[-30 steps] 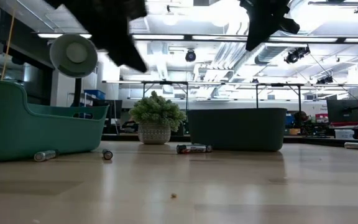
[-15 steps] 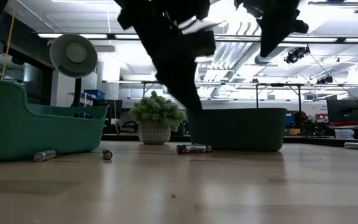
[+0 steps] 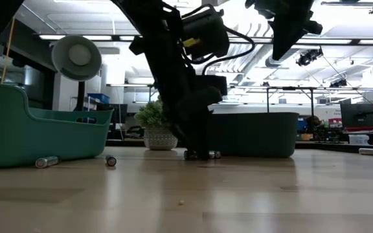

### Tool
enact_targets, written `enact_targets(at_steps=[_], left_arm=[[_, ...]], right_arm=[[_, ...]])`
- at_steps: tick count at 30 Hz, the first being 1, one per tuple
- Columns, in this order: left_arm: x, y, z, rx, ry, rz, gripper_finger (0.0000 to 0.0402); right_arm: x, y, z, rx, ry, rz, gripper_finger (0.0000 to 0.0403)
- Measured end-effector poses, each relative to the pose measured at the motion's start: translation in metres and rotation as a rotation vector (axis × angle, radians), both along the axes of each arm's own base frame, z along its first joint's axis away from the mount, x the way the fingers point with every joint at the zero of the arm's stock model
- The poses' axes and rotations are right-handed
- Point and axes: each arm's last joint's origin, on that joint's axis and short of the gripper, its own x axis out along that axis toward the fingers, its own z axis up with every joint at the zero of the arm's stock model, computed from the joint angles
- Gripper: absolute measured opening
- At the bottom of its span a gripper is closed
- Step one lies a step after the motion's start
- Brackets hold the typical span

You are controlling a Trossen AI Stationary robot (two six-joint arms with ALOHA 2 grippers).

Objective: Sort batteries
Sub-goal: Put the silver battery into the blue bin

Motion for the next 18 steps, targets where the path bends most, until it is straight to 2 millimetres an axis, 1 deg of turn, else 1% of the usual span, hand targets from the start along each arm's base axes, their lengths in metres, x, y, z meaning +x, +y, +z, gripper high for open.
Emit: enact_targets(at_steps=[2,3,4,5,6,9,11,12,15,17,18], left_arm=[[-0.005,-0.003,0.009,-0.006,0.015,-0.009,0.0068],[-0.008,-0.004,0.015,-0.012,0.017,-0.017,0.0039],[-0.014,-0.003,0.024,-0.026,0.034,-0.024,0.0028],[-0.018,-0.002,0.033,-0.03,0.036,-0.031,0.0028],[-0.019,0.0,0.047,-0.029,-0.012,-0.034,0.003],[-0.023,0.014,0.105,0.018,-0.222,-0.047,0.0031],[-0.021,0.025,0.131,0.061,-0.378,-0.061,0.003],[-0.018,0.029,0.139,0.074,-0.451,-0.061,0.003],[-0.008,0.048,0.149,0.059,-0.612,-0.031,0.0034],[0.0,0.064,0.146,0.06,-0.666,0.005,0.0053],[0.002,0.071,0.14,0.053,-0.657,0.021,0.0067]], right_arm=[[0.0,0.0,0.0,0.0,0.001,0.0,0.0],[0.0,0.0,0.0,0.0,0.002,0.001,0.0],[0.0,0.0,0.0,-0.001,0.002,0.001,0.0],[0.0,0.0,0.0,0.0,0.003,0.002,0.0],[0.0,0.0,0.0,-0.001,0.005,0.002,0.0],[-0.001,0.0,0.0,-0.001,0.005,0.0,0.0],[-0.001,0.0,0.0,-0.006,0.005,-0.001,0.0],[-0.001,0.0,0.0,-0.009,0.004,-0.004,0.0],[0.0,-0.001,0.0,-0.016,-0.004,-0.021,0.0],[-0.001,-0.001,0.0,-0.017,-0.006,-0.029,0.0],[-0.001,-0.001,0.0,-0.016,-0.008,-0.032,0.0]])
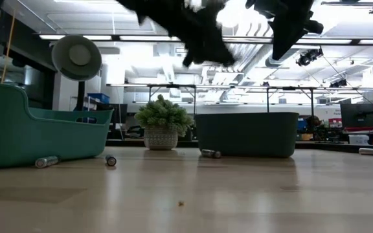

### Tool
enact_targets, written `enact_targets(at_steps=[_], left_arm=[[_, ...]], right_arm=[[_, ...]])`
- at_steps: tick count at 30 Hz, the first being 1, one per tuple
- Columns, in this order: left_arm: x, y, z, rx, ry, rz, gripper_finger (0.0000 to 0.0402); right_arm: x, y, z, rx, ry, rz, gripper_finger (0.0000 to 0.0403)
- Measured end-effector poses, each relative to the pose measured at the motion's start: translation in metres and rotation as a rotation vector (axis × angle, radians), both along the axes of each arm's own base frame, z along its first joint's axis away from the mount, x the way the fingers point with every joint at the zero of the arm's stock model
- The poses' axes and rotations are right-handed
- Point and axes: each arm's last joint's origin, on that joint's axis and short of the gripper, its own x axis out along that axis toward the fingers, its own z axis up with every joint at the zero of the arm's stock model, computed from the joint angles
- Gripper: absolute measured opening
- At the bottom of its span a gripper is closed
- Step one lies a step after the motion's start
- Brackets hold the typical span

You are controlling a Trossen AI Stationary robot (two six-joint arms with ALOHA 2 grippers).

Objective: Sort batteries
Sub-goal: Put the silver battery into the blue bin

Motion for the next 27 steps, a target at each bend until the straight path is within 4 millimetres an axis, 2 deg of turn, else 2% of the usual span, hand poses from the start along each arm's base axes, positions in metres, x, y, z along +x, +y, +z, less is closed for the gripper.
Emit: enact_targets(at_steps=[2,4,10,14,16,19,21,24,27], left_arm=[[0.002,0.011,-0.016,-0.028,0.058,0.015,0.0098],[0.0,0.014,-0.024,-0.045,0.108,0.01,0.0131],[-0.024,0.01,-0.001,-0.093,0.2,-0.031,0.0202],[-0.054,-0.022,0.009,-0.116,0.272,-0.122,0.0213],[-0.073,-0.044,0.005,-0.118,0.268,-0.143,0.0214],[-0.098,-0.072,-0.016,-0.162,0.202,-0.111,0.0214],[-0.114,-0.086,-0.039,-0.23,0.193,-0.05,0.021],[-0.136,-0.098,-0.076,-0.311,0.288,0.02,0.0198],[-0.151,-0.102,-0.095,-0.331,0.353,0.062,0.0182]], right_arm=[[0.0,0.0,0.0,0.004,-0.006,-0.014,0.0],[0.0,0.0,0.0,0.006,-0.011,-0.018,0.0],[0.001,-0.002,0.0,0.003,-0.024,-0.033,0.0],[0.001,-0.002,0.001,-0.003,-0.028,-0.036,0.0],[0.002,-0.002,0.001,-0.011,-0.033,-0.033,0.0],[0.003,-0.004,0.001,-0.015,-0.039,-0.032,0.0],[0.003,-0.004,0.001,-0.016,-0.04,-0.032,0.0],[0.004,-0.004,0.002,-0.017,-0.05,-0.031,0.0],[0.004,-0.004,0.002,-0.017,-0.051,-0.029,0.0]])
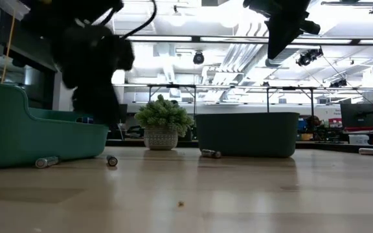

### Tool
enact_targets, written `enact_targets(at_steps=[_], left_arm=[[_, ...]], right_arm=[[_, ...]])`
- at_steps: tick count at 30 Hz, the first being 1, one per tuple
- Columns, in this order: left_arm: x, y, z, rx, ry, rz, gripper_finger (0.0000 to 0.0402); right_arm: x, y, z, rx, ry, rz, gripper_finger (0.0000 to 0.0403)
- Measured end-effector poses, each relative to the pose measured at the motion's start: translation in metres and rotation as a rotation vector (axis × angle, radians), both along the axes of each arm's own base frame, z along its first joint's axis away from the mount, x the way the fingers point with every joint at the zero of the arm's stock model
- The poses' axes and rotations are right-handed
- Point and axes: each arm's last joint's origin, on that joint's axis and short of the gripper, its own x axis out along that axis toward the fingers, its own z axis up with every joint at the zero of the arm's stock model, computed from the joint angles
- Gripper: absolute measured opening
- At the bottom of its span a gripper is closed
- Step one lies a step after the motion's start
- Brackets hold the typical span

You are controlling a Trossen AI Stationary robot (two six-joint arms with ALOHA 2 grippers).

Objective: Sort batteries
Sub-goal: Put the silver battery into the blue bin

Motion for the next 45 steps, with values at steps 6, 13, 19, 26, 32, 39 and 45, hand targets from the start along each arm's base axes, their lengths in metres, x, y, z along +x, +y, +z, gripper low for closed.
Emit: enact_targets(at_steps=[6,13,19,26,32,39,45], left_arm=[[-0.025,0.006,-0.014,0.078,0.219,0.022,0.015],[-0.055,0.02,0.005,0.143,0.343,0.055,0.0141],[-0.058,0.021,0.03,0.086,0.179,0.053,0.0141],[-0.05,-0.007,0.041,0.081,0.096,-0.37,0.0141],[-0.039,-0.033,0.021,0.329,0.097,-0.819,0.0163],[-0.012,-0.048,-0.003,0.497,0.141,-1.055,0.0194],[0.004,-0.053,-0.025,0.499,0.229,-1.104,0.0192]], right_arm=[[0.001,0.0,0.0,-0.007,-0.002,0.012,0.0],[0.001,0.0,0.001,-0.007,-0.01,0.012,0.0],[0.003,0.0,0.001,-0.006,-0.024,0.013,0.0],[0.003,0.0,0.001,-0.005,-0.027,0.013,0.0],[0.003,-0.001,0.001,-0.005,-0.032,0.008,0.0],[0.003,-0.006,0.001,0.0,-0.033,-0.011,0.0],[0.003,-0.008,0.001,0.005,-0.034,-0.016,0.0]])
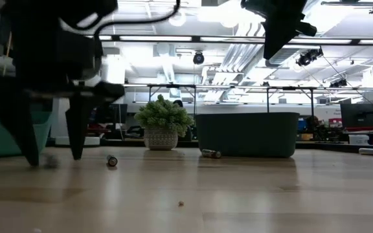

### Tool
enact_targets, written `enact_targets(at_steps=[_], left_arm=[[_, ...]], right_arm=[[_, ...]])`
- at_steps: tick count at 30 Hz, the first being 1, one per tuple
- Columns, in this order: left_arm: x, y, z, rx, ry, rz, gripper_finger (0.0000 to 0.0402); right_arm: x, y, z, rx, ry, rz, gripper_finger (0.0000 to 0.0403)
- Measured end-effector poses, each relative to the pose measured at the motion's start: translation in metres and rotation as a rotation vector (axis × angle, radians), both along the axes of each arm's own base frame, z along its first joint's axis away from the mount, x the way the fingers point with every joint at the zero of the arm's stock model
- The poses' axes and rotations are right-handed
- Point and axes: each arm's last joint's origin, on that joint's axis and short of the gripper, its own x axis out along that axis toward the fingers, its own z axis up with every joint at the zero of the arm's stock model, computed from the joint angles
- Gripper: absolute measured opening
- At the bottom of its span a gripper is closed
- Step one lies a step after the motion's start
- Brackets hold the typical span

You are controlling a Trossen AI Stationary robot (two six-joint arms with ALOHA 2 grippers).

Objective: Sort batteries
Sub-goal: Put the silver battery into the blue bin

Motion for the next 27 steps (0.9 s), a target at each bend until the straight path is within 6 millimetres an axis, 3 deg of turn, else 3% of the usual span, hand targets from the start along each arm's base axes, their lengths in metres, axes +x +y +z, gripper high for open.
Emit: enact_targets(at_steps=[6,12,15,17,22,27], left_arm=[[0.003,0.003,-0.014,-0.042,0.125,0.068,0.0149],[0.008,0.011,-0.008,-0.076,0.091,0.153,0.002],[0.016,0.024,0.001,-0.086,0.059,0.256,0.002],[0.025,0.036,0.015,-0.072,-0.012,0.313,0.0016],[0.043,0.067,0.073,-0.099,-0.272,0.37,0.0007],[0.073,0.11,0.113,-0.168,-0.716,0.451,0.0007]], right_arm=[[0.0,0.001,0.0,0.024,-0.002,0.01,0.0],[0.0,0.001,0.0,0.035,-0.002,0.015,0.0],[0.0,0.001,-0.001,0.038,-0.002,0.012,0.0],[0.0,0.001,0.0,0.046,-0.011,-0.004,0.0],[-0.009,0.001,0.015,0.027,-0.072,-0.011,0.0],[-0.023,0.0,0.028,-0.021,-0.134,-0.068,0.0]])
